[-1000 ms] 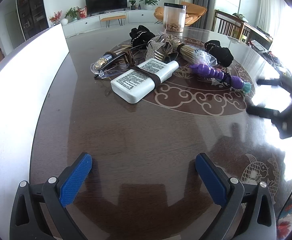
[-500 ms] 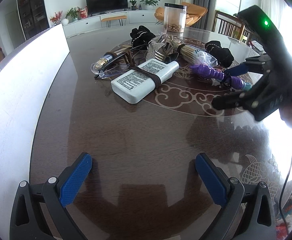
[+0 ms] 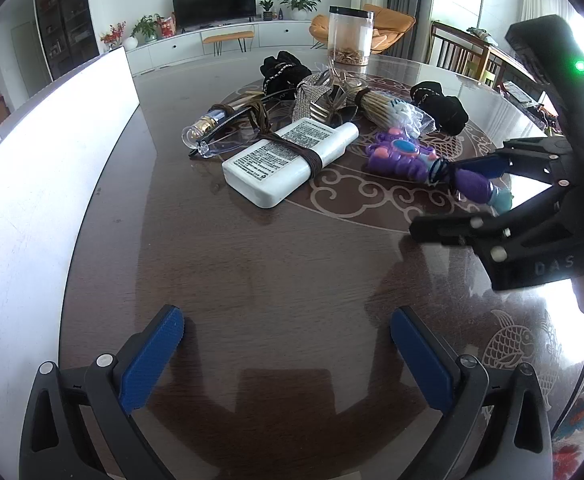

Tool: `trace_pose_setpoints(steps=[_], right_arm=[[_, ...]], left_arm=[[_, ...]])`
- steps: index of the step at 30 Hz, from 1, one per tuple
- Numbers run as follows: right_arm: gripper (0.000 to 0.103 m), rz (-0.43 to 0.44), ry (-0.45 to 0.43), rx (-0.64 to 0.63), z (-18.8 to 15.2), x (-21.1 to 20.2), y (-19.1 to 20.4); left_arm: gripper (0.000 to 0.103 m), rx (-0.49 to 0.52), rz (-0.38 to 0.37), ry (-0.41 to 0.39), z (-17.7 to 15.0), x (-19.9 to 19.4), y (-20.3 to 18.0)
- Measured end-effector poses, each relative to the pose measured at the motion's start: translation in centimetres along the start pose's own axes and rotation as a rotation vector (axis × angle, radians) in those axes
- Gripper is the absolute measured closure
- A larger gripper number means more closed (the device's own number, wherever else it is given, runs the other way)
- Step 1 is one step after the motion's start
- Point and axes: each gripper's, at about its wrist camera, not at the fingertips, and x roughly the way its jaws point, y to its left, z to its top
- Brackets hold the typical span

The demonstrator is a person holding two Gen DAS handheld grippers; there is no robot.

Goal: Organize objects
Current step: 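Grasp the purple toy with the teal tail with the right gripper, then lift the white bottle with the left gripper while the right gripper holds the purple toy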

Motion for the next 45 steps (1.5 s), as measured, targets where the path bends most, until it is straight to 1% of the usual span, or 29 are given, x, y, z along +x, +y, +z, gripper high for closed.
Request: trace_pose_setpoints(steps=[2,3,5,6,7,11,12,16,17,19,21,22,23,24,25,26,28,30,33,35,38,41,43,45], right_arm=[[0.049,-0.015,-0.018,0.021,0.1,-0.2,0.0],[0.055,-0.028,-0.027,0.044,0.1,-0.3,-0.1],[0.076,-0.055,-0.039,0.094,0.1,-0.6,-0.8],[0.078,-0.069,-0.046,0.126,0.0,-0.7,-1.4],[0.079,-0.079,-0.051,0.142,-0.6,-1.2,-1.1],[0.079,-0.162,-0.069,0.22,-1.7,-1.8,-2.6],[0.079,-0.192,-0.075,0.254,-2.4,-2.2,-3.3],[0.079,-0.242,-0.097,0.354,-5.0,-3.7,-5.2],[0.079,-0.245,-0.104,0.362,-5.6,-4.0,-5.5],[0.077,-0.223,-0.131,0.358,-6.9,-4.7,-5.5],[0.067,-0.22,-0.155,0.332,-7.8,-5.1,-5.3],[0.054,-0.224,-0.162,0.325,-8.1,-5.2,-5.2],[0.047,-0.208,-0.167,0.333,-8.3,-5.3,-5.4],[0.045,-0.193,-0.171,0.338,-8.1,-5.1,-5.7],[0.04,-0.188,-0.168,0.338,-7.9,-4.7,-5.8],[0.031,-0.177,-0.17,0.33,-7.7,-4.6,-5.6],[0.024,-0.166,-0.16,0.294,-7.7,-4.5,-4.8],[0.024,-0.187,-0.153,0.263,-7.5,-4.3,-4.1],[0.023,-0.194,-0.159,0.235,-7.5,-4.3,-3.5],[0.023,-0.186,-0.161,0.241,-7.6,-4.3,-3.7],[0.023,-0.177,-0.163,0.249,-7.5,-4.4,-4.0],[0.023,-0.182,-0.16,0.245,-7.5,-4.4,-3.9],[0.023,-0.183,-0.16,0.247,-7.6,-4.4,-3.9],[0.023,-0.179,-0.16,0.247,-7.6,-4.4,-4.0]], left_arm=[[0.0,0.0,0.0,0.0,0.0,0.0,0.0],[0.0,0.0,0.0,0.0,0.0,0.0,0.0],[0.0,0.0,0.0,0.0,0.0,0.0,0.0],[0.0,0.0,0.0,0.0,0.0,0.0,0.0],[0.0,0.0,0.0,0.0,0.0,0.0,0.0],[0.0,0.0,0.0,0.0,0.0,0.0,0.0],[0.0,0.0,0.0,0.0,0.0,0.0,0.0],[0.0,-0.001,0.0,0.0,0.0,0.1,0.0],[0.0,-0.001,0.0,0.0,0.0,0.1,0.0],[0.0,-0.001,0.001,0.0,0.0,0.1,0.0],[0.0,0.0,0.001,0.0,0.0,0.1,0.0],[0.0,0.0,0.001,0.0,0.1,0.1,0.0],[0.0,0.0,0.0,0.0,0.0,0.1,0.0],[0.0,-0.001,0.0,0.0,0.0,0.1,0.0],[0.0,-0.001,0.001,0.0,0.0,0.0,0.0],[0.0,-0.001,0.001,0.001,0.0,0.0,-0.1],[0.0,0.008,-0.003,0.01,0.3,0.1,-0.1],[0.0,0.023,-0.011,0.028,1.3,0.7,0.1],[0.0,0.044,-0.033,0.051,3.5,2.1,0.7],[0.0,0.057,-0.063,0.061,5.2,3.1,1.0],[0.0,0.064,-0.073,0.08,7.4,4.6,1.3],[0.0,0.096,-0.093,0.105,9.4,5.9,0.6],[0.0,0.136,-0.085,0.115,9.9,6.4,-0.3],[0.0,0.165,-0.097,0.108,10.1,6.6,-1.0]])
